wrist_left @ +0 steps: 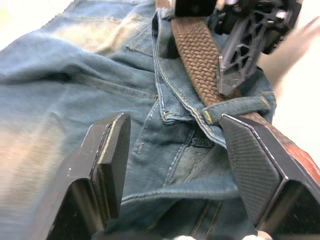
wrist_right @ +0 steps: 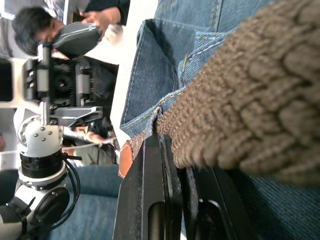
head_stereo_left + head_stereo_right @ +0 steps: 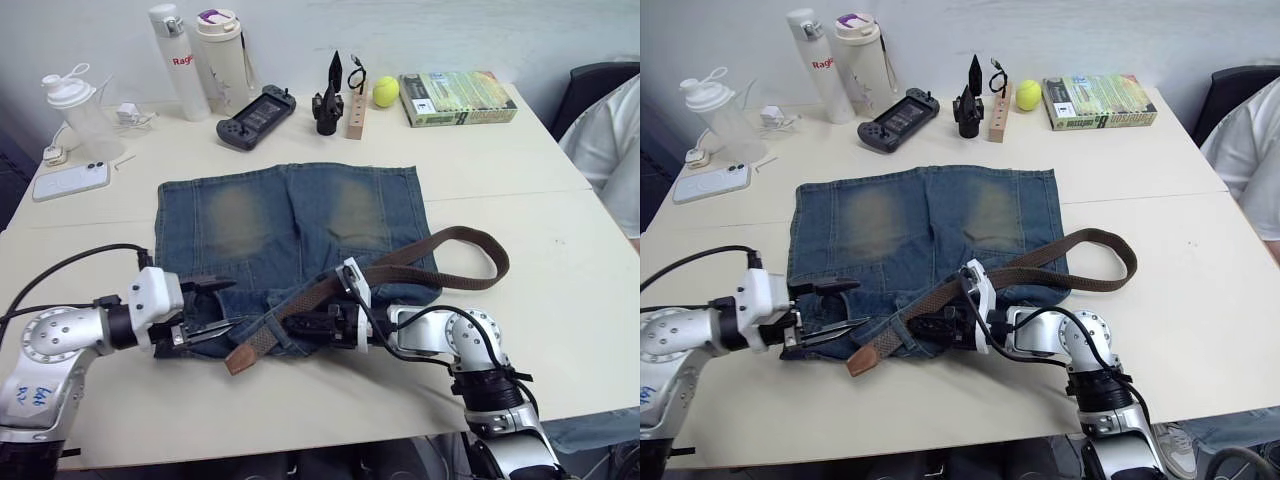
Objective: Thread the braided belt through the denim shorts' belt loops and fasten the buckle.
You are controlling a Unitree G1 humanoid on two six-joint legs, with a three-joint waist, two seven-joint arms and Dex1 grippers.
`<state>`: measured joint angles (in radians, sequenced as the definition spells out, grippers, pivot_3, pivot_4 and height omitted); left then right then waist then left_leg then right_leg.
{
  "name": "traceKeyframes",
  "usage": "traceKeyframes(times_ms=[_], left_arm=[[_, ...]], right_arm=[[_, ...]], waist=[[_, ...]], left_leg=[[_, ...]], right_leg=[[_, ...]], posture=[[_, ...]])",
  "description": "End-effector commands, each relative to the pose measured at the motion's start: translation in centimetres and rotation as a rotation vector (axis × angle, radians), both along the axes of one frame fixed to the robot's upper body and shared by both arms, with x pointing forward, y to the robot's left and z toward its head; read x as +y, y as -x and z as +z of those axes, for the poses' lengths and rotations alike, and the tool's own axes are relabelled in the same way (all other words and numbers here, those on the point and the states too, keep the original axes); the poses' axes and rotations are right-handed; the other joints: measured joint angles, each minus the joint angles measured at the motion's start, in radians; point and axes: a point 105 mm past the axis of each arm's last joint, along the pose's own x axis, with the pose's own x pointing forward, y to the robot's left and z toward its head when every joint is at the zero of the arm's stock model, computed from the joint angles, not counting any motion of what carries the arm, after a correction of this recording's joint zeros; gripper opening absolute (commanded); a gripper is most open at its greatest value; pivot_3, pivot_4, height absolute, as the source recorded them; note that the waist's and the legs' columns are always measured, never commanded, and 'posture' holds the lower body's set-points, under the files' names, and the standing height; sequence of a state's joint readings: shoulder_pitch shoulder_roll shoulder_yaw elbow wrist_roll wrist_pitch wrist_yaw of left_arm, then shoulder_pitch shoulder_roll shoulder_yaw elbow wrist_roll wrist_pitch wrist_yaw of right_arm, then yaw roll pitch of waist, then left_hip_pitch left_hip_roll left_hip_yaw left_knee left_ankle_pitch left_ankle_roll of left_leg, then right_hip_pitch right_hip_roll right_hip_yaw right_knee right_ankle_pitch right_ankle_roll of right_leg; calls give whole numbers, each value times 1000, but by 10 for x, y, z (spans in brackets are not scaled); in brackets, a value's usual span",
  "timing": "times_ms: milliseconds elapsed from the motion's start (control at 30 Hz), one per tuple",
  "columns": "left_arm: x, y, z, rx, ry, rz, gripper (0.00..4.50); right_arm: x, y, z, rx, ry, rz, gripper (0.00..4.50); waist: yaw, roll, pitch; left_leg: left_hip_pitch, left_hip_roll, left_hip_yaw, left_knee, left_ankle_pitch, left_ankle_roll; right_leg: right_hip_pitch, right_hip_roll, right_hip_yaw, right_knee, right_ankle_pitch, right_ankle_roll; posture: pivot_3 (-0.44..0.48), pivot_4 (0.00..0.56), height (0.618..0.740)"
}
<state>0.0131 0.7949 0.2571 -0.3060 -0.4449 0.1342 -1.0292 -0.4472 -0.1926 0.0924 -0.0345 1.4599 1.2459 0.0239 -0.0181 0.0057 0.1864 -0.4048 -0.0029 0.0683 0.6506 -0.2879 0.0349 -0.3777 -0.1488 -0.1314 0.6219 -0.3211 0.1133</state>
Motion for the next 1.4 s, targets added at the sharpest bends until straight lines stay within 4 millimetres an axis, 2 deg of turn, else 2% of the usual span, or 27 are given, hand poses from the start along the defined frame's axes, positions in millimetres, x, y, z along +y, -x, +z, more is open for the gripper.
traceKeyframes(times_ms=[33,200,267,467,900,1000,1167,1400], left_arm=[[25,21,7,-279,-266,-154,3193],[31,37,-17,-464,-422,-336,3193],[30,37,-25,-549,-459,-379,3193],[15,26,-25,-804,-424,-367,3193],[1,23,-23,-829,-384,-355,3193],[-4,24,-20,-840,-377,-368,2332],[-6,23,-22,-832,-395,-381,36],[-5,21,-27,-805,-427,-386,36]], right_arm=[[-3,-6,6,53,-69,-34,0],[-3,-10,7,89,-90,-59,0],[-2,-12,8,95,-96,-65,0],[-1,-12,10,96,-98,-72,0],[-1,-11,11,88,-94,-75,0],[0,-11,11,88,-92,-74,0],[0,-12,10,88,-86,-78,0],[-1,-13,14,76,-88,-87,0]], waist=[[-7,0,0],[-9,0,0],[-9,0,0],[-9,-1,-1],[-11,-1,-1],[-11,-1,-1],[-11,-1,-1],[-11,-1,-1]], left_leg=[[0,0,0,0,0,0],[1,-1,1,-1,0,0],[0,-1,1,-1,0,1],[0,0,0,-1,0,1],[0,0,0,-1,0,1],[0,0,0,-1,0,1],[0,0,0,-1,0,1],[1,0,0,-1,0,1]], right_leg=[[0,0,0,0,0,0],[0,0,-1,0,0,0],[0,-2,-1,0,0,0],[0,-3,-1,0,0,-1],[0,-1,-3,1,0,-1],[0,-1,-2,1,0,-1],[0,-1,-3,1,0,-1],[0,-1,-3,1,0,-1]], posture=[[0,150,720],[0,150,720],[0,150,720],[0,150,720],[0,150,720],[0,150,720],[0,150,720],[0,150,720]])
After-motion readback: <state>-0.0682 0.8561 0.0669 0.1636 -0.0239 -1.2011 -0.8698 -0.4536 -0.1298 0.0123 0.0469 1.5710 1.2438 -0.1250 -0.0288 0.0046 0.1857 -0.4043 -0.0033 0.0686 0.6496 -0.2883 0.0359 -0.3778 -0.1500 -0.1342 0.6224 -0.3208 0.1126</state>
